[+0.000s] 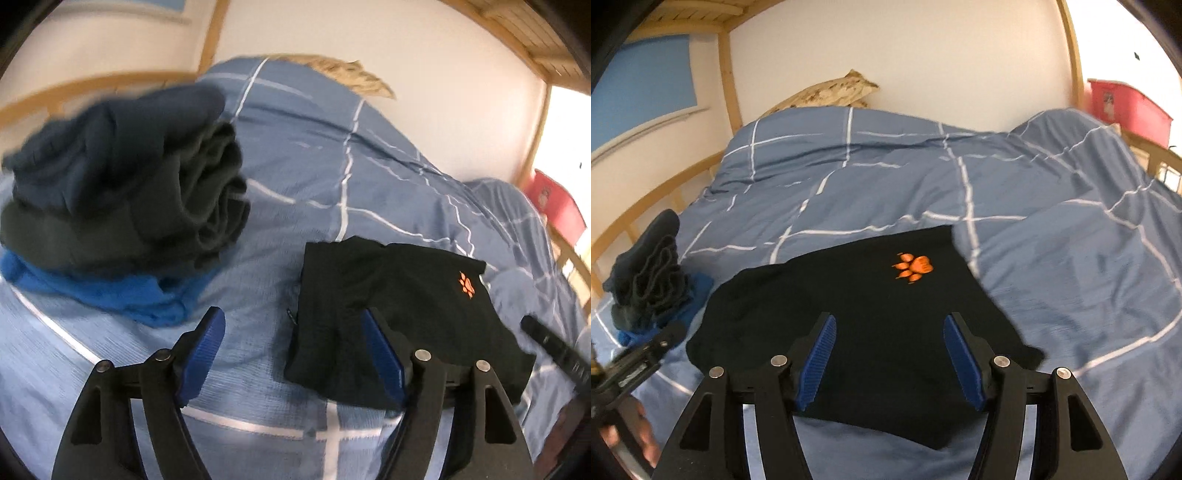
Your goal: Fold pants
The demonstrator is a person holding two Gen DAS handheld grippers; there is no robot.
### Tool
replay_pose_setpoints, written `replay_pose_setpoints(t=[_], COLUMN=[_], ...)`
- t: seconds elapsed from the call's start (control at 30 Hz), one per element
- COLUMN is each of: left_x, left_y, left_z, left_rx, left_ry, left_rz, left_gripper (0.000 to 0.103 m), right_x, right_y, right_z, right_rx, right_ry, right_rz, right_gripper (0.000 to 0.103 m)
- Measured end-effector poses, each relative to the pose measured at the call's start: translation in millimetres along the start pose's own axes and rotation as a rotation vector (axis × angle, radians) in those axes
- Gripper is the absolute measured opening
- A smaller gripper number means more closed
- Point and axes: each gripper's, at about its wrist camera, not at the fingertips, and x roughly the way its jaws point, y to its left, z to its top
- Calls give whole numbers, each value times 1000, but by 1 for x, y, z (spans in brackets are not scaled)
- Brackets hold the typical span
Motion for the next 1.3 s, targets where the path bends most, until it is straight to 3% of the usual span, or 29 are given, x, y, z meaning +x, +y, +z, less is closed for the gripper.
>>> replay_pose_setpoints(t=[0.1,0.3,0.5,0.63,0.7,0.87,1.07,1.1,1.3], left_x=[11,32,43,46,47,50,59,59,55], left_y=[3,13,23,20,20,20,6,6,10], left_z=[-4,-11,-20,-22,-22,-24,-23,-22,-16], left_rx=[-47,-161,-241,-243,-256,-273,-218,-217,-242], left_ry=[16,76,108,111,119,126,150,152,183], left_rz=[16,-27,-67,-67,-97,-124,-87,-97,-153], left_gripper=[72,62,59,58,50,50,54,46,31], right_x=[16,35,46,52,55,57,60,61,61], right_y=[13,33,36,35,34,29,31,32,36], right_z=[-3,-13,-26,-32,-34,-36,-37,-37,-35], right_rx=[-18,-54,-73,-66,-58,-35,-44,-46,-68], right_ry=[24,48,65,80,87,91,96,98,108], right_rz=[19,34,21,20,21,22,20,19,16], right_gripper=[62,62,62,62,62,62,62,62,61])
